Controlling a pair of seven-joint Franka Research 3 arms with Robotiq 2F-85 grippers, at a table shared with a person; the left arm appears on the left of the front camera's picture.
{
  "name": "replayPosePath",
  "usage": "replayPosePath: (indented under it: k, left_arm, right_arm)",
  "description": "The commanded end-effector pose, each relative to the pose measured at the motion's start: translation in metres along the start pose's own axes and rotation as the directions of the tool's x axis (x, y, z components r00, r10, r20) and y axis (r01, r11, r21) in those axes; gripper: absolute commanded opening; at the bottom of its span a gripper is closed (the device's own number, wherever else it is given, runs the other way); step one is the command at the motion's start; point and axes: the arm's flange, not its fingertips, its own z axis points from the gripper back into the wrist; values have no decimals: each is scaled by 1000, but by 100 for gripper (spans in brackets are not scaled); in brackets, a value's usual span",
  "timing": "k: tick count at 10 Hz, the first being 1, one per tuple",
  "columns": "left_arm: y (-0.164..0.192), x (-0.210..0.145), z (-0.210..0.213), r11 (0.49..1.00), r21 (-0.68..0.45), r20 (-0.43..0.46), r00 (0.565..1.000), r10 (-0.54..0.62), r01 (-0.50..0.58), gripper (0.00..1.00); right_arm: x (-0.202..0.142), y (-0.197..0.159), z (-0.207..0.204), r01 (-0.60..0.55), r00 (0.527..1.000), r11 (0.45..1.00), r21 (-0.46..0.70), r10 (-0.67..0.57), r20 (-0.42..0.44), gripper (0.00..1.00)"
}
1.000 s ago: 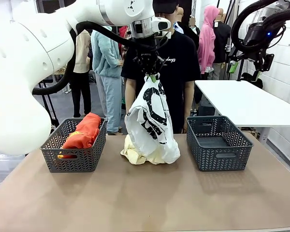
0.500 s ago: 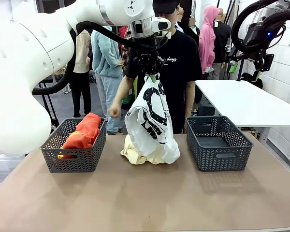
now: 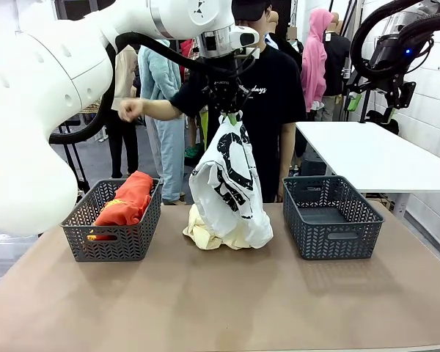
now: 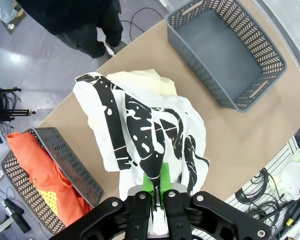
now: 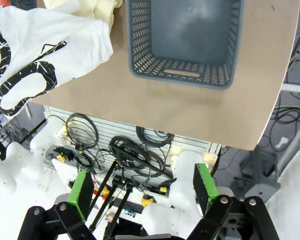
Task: Sort the tops and bottoms.
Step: Sort the clothes according to human instructions.
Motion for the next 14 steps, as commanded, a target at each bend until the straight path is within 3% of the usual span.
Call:
replayPosePath:
  k: [1, 14]
  left_arm:
    - [-2, -2, 7, 1000, -2, 3, 1000, 11, -11, 0]
    - [-2, -2, 7, 1000, -2, 3, 1000, 11, -11, 0]
  right_arm:
    - [2, 2, 4, 14, 1000, 1000, -1, -14, 8, 100]
    - [2, 2, 4, 14, 1000, 1000, -1, -14, 8, 100]
